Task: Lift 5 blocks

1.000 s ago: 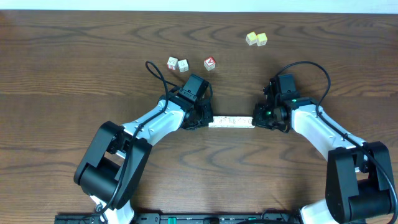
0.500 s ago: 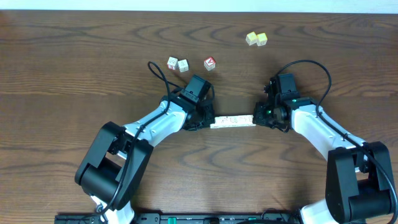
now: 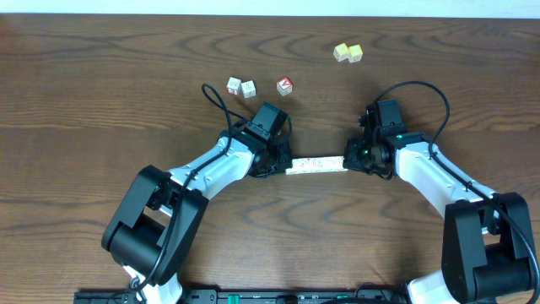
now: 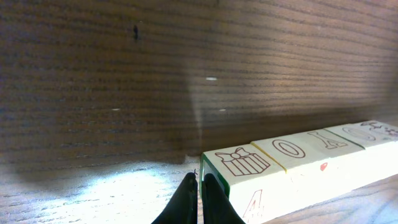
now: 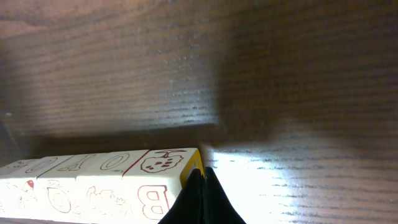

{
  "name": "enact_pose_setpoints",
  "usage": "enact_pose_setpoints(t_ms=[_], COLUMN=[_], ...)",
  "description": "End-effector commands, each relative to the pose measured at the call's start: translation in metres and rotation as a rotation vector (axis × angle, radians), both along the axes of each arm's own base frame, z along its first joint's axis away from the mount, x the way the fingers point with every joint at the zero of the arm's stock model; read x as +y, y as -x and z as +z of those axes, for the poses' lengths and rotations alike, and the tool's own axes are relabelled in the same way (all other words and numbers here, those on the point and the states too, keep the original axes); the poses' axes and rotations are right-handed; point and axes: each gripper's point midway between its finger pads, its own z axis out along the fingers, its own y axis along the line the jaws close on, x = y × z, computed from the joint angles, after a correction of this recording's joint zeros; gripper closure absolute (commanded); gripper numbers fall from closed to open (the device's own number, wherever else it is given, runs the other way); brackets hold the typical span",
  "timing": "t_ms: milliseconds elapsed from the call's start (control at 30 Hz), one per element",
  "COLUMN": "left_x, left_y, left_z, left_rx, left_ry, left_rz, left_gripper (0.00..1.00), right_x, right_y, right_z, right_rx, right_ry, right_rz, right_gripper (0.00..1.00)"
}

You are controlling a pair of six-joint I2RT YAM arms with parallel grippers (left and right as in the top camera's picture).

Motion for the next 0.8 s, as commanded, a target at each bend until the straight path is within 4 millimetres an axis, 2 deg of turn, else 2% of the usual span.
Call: enact_pose_setpoints(t_ms=[0,600,767], left_x=[-0.042,-0.034,-0.034], left_y=[0.007,-0.005,-0.005], left_z=[0.021,0.021,0.021], left_rx=[-0.005,-0.034,-0.032], left_ry=[0.121,0.108,0.105], left_rz=[-0.084,-0.052,-0.052], left_gripper=[0.93,0.93,0.92], right_x=[0.051,0.050,0.038], right_y=[0.023,0.025,0.021], right_z=[0.006,0.005,0.001], right_rx=[0.065,0.077,0.064], right_ry=[-0.183,-0.180,-0.110], right_rz=[0.128,0.116,0.095], right_gripper=[0.99,0.99,0.98])
